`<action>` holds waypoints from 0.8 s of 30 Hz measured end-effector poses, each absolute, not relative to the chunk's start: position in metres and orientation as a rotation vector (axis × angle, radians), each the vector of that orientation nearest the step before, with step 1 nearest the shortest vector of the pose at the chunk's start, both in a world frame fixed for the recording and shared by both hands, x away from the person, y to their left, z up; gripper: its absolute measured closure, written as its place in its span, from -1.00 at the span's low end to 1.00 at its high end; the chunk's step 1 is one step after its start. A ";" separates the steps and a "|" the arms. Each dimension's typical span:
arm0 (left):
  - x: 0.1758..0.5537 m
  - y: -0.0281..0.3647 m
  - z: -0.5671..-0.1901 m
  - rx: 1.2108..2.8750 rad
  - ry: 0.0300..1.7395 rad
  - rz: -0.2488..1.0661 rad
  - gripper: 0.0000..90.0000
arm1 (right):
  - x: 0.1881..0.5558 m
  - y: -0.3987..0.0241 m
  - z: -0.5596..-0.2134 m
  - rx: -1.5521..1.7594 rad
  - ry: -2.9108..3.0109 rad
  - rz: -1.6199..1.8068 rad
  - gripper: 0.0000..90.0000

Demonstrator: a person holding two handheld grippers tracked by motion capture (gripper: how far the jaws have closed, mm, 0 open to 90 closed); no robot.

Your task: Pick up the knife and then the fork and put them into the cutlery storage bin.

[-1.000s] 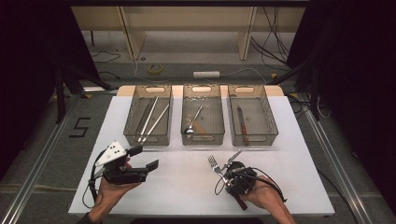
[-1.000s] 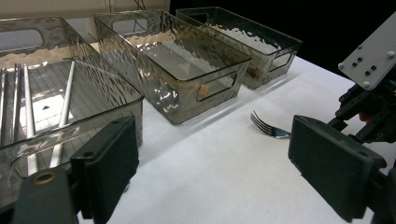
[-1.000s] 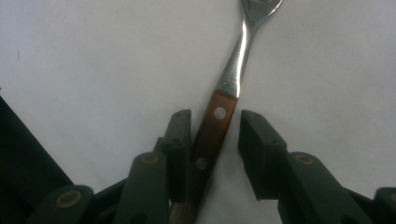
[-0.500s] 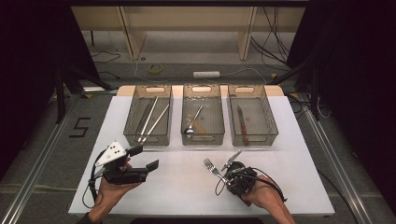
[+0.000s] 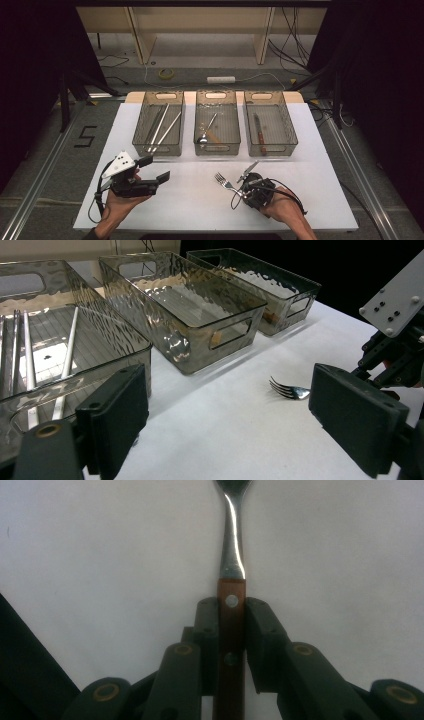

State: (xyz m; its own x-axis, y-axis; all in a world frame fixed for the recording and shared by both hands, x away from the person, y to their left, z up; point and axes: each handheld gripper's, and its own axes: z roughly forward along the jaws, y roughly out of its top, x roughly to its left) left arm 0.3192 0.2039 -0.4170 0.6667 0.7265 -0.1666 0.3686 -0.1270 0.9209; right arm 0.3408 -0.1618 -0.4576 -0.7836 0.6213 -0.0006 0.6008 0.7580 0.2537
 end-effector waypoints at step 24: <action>0.320 0.204 -0.417 1.727 0.896 0.389 -0.65 | 0.352 -0.181 -0.433 0.964 2.823 0.496 0.73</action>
